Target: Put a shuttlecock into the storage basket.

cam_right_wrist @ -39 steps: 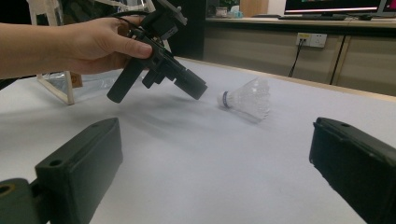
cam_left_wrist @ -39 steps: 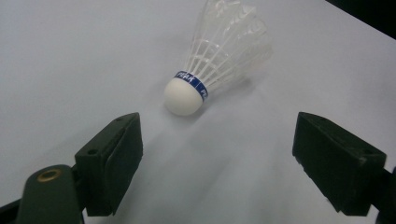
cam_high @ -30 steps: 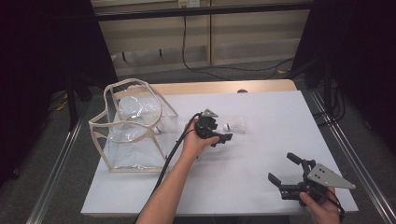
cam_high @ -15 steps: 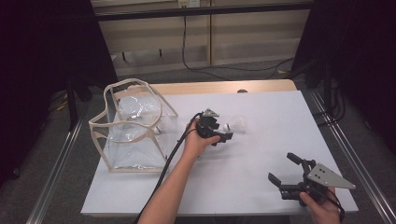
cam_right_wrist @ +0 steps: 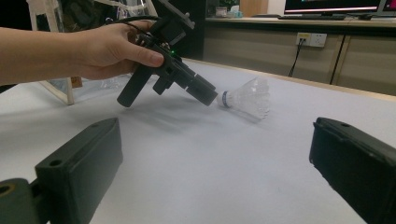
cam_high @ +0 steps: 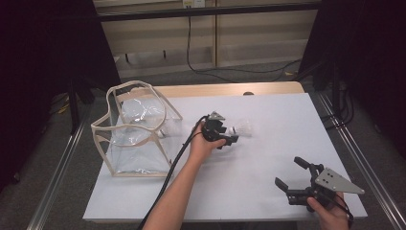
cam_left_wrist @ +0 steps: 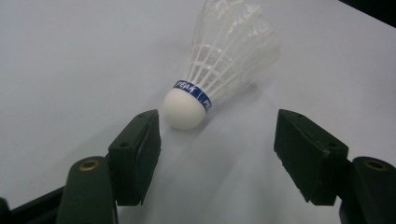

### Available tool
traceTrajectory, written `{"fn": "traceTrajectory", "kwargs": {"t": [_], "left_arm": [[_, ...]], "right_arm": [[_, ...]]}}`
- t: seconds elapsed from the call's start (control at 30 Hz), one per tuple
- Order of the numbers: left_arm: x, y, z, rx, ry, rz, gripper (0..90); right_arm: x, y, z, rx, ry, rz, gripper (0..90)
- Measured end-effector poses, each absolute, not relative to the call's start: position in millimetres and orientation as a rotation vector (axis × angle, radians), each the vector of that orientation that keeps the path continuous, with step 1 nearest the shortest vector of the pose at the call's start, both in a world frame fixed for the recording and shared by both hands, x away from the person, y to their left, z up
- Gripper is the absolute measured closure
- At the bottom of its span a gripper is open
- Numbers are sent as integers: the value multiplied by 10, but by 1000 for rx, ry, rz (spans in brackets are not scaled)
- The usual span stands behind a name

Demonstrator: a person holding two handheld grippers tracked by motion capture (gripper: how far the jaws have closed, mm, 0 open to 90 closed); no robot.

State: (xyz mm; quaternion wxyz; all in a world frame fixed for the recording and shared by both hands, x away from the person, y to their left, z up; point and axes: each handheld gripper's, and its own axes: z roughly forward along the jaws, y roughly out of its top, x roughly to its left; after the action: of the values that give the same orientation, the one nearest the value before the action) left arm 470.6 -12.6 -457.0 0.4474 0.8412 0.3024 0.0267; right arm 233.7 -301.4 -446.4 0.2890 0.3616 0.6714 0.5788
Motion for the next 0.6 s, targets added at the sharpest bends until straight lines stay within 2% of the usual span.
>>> {"fn": "traceTrajectory", "kwargs": {"t": [0.6], "left_arm": [[4778,-165,-4629,2084,755,75,350]], "right_arm": [[2334,-3017,-4466,970,1791,1548,24]]}}
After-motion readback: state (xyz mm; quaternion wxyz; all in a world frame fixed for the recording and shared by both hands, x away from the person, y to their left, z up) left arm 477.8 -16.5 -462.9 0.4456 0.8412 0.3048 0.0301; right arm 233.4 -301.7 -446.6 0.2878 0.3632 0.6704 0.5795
